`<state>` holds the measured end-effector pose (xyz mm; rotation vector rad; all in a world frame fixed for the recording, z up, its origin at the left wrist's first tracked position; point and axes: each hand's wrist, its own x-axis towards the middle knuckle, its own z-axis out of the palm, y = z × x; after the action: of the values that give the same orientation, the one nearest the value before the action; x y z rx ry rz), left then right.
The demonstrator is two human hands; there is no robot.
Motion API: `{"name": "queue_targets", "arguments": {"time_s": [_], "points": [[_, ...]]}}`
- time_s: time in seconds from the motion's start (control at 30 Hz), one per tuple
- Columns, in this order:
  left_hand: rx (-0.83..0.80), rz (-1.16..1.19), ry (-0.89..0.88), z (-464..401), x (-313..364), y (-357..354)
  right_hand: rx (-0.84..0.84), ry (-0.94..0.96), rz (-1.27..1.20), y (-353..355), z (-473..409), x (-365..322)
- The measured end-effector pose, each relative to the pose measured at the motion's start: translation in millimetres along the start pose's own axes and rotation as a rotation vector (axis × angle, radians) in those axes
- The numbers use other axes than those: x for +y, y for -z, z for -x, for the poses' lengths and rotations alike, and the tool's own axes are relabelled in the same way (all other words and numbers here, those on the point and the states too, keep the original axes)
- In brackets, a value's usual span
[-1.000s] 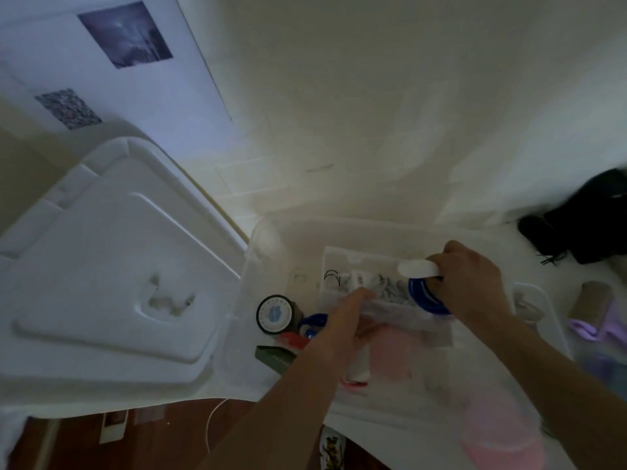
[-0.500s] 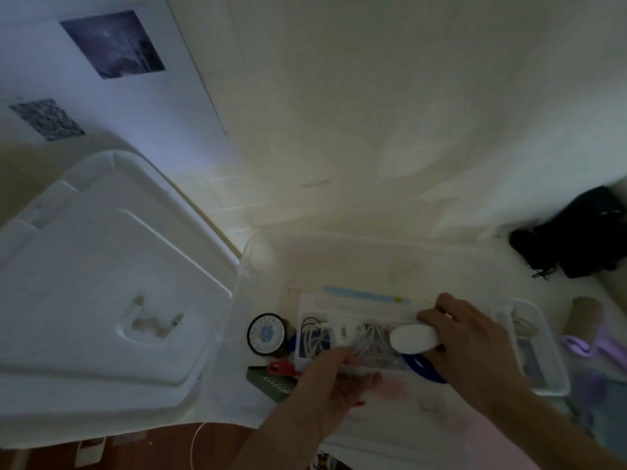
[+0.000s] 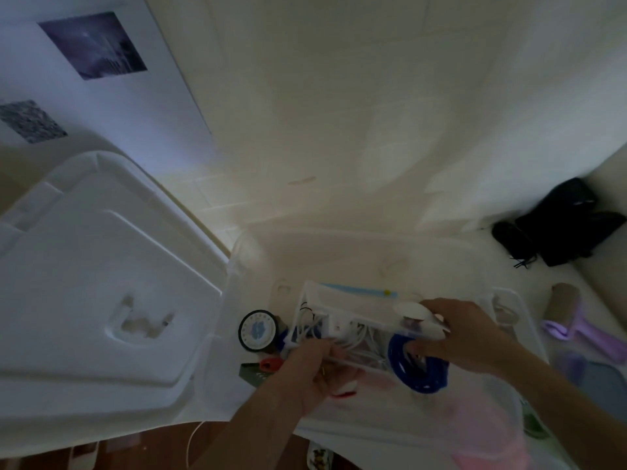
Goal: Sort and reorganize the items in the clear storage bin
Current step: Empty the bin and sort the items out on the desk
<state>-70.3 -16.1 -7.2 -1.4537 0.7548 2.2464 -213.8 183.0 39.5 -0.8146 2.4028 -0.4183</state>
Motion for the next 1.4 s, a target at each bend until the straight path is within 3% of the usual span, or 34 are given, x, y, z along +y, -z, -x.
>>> {"name": "queue_targets", "arguments": {"time_s": [0.2, 0.3, 0.37, 0.43, 0.47, 0.5, 0.57, 0.7, 0.77, 0.83, 0.9, 0.97, 1.03, 1.13, 1.2, 1.3, 1.4], "points": [[-0.098, -0.127, 0.100, 38.3, 5.1, -2.6, 0.109, 0.065, 0.227, 8.7, -0.6, -6.1], [0.044, -0.524, 0.043, 64.0, 11.8, 6.1, 0.013, 0.042, 0.205, 24.9, 3.9, 4.2], [0.248, -0.906, -0.224, 74.3, 18.7, 17.0, -0.027, 0.053, 0.238, 31.5, 4.5, 3.3], [0.597, -1.320, -0.762, 70.4, 26.4, 30.4, -0.056, 0.062, 0.287, 37.0, 3.5, -4.6], [0.690, -1.399, -1.001, 67.1, 30.1, 33.2, -0.062, 0.063, 0.299, 38.7, 3.1, -8.6], [0.667, -1.377, -1.123, 60.5, 32.7, 36.3, -0.074, 0.058, 0.305, 40.6, 3.2, -11.4], [0.445, -1.315, -1.058, 45.7, 34.0, 37.7, -0.094, 0.060, 0.310, 46.2, 7.7, -16.7], [0.292, -1.617, -1.009, 37.4, 25.2, 44.1, -0.099, 0.107, 0.378, 45.6, 23.2, -18.6], [0.100, -1.573, -0.793, 40.9, 20.3, 54.6, -0.155, 0.129, 0.380, 28.7, 31.1, -15.7], [-0.041, -1.446, -0.633, 44.5, 15.4, 59.3, -0.250, 0.132, 0.352, 6.2, 36.1, -10.7], [-0.116, -1.128, -0.565, 43.8, 19.3, 54.4, -0.298, 0.122, 0.300, -9.3, 40.0, -3.7], [-0.184, -0.977, -0.530, 45.1, 21.2, 53.8, -0.285, 0.119, 0.237, -15.1, 44.2, 5.5], [-0.199, -1.095, -0.611, 45.3, 24.4, 55.3, -0.226, 0.127, 0.186, -17.2, 47.5, 13.5], [-0.276, -1.786, -0.928, 56.5, 23.5, 48.2, -0.164, 0.221, 0.329, -29.6, 44.4, 19.5], [-0.250, -2.059, -1.052, 61.2, 22.3, 42.4, -0.168, 0.251, 0.412, -42.3, 36.7, 18.1], [-0.267, -2.156, -1.096, 48.3, 28.2, 38.4, -0.193, 0.247, 0.401, -54.2, 22.7, 18.4], [-0.261, -2.035, -1.056, 42.2, 34.1, 39.7, -0.182, 0.206, 0.319, -56.4, 17.5, 24.1]]}}
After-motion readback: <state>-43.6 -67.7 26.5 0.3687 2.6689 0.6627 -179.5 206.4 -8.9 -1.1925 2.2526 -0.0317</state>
